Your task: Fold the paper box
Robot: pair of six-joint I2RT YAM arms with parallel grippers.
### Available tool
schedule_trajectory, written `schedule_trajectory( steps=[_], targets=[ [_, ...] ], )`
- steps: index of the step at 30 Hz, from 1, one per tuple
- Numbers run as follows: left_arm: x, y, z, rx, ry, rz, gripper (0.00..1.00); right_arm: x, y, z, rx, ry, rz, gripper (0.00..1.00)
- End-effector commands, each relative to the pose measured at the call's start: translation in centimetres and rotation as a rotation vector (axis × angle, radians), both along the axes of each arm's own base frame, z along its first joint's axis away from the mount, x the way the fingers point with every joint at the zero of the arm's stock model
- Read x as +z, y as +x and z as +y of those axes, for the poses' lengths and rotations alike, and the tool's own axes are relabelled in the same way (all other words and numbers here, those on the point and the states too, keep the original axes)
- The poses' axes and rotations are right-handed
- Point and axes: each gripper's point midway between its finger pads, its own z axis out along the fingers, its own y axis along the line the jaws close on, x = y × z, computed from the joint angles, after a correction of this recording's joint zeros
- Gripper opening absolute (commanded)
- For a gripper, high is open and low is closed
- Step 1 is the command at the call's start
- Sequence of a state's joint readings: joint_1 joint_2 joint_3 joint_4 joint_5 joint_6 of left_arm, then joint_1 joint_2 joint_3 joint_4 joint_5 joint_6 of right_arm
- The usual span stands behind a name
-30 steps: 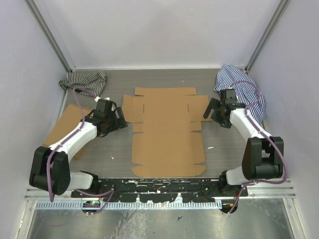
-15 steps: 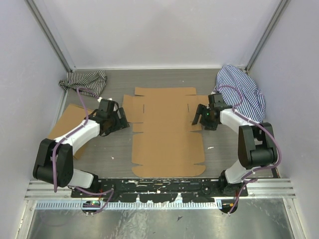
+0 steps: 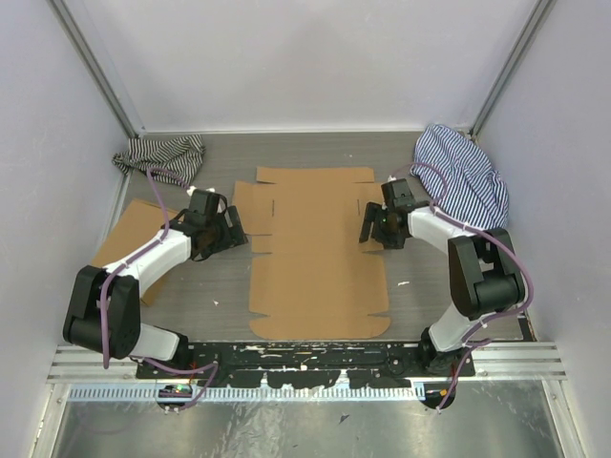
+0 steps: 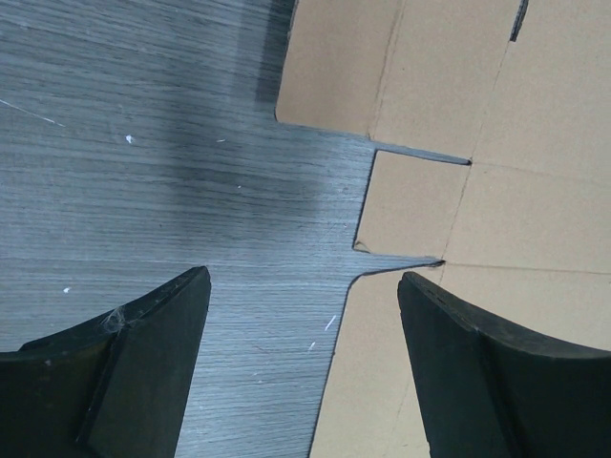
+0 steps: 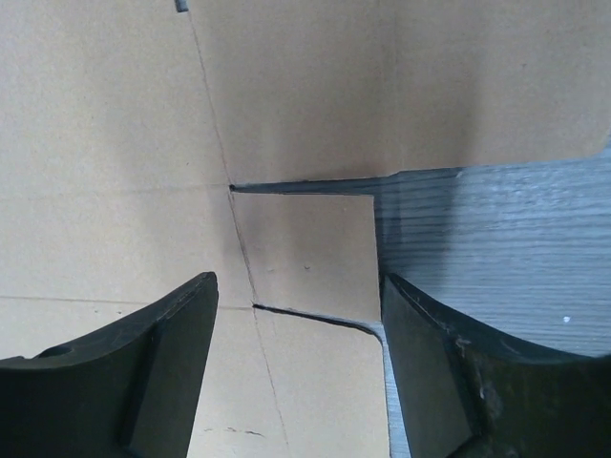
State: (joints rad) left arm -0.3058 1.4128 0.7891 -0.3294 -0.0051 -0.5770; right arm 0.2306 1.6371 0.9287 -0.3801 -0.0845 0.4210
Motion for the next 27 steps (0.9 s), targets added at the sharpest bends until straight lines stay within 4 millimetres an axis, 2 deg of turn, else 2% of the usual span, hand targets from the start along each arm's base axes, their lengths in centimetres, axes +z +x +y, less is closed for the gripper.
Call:
schedule_trajectory(
  steps=[1, 8, 12, 17, 19, 23, 27],
  targets=[
    [0.1, 0.1, -0.1, -0.011, -0.006, -0.016, 0.86, 3.7, 2.0, 1.0, 0.016, -0.036, -0.116, 0.73],
    [-0.4, 0.0, -0.4, -0.019, -0.013, 0.0, 0.85, 6.4, 2.4, 2.0, 0.041, -0.03, -0.168, 0.73],
    [-0.5, -0.1, -0.5, -0.024, -0.019, 0.004, 0.85, 6.9, 2.5, 2.8, 0.061, -0.009, -0.179, 0.73],
    [-0.7, -0.2, -0.5, -0.029, -0.018, 0.009, 0.84, 6.6, 2.5, 3.9, 0.082, -0.009, -0.166, 0.69],
    [-0.8, -0.3, -0.4, -0.029, -0.011, 0.012, 0.84, 6.3, 2.7, 3.2, 0.042, -0.052, -0.156, 0.69],
    [-0.9, -0.5, -0.3, -0.03, -0.009, 0.015, 0.84, 4.8, 2.4, 0.7, -0.053, -0.177, -0.092, 0.77],
    [-1.2, -0.8, -0.2, -0.03, -0.005, 0.026, 0.84, 3.9, 1.7, -0.1, -0.088, -0.198, -0.084, 0.84]
  ],
)
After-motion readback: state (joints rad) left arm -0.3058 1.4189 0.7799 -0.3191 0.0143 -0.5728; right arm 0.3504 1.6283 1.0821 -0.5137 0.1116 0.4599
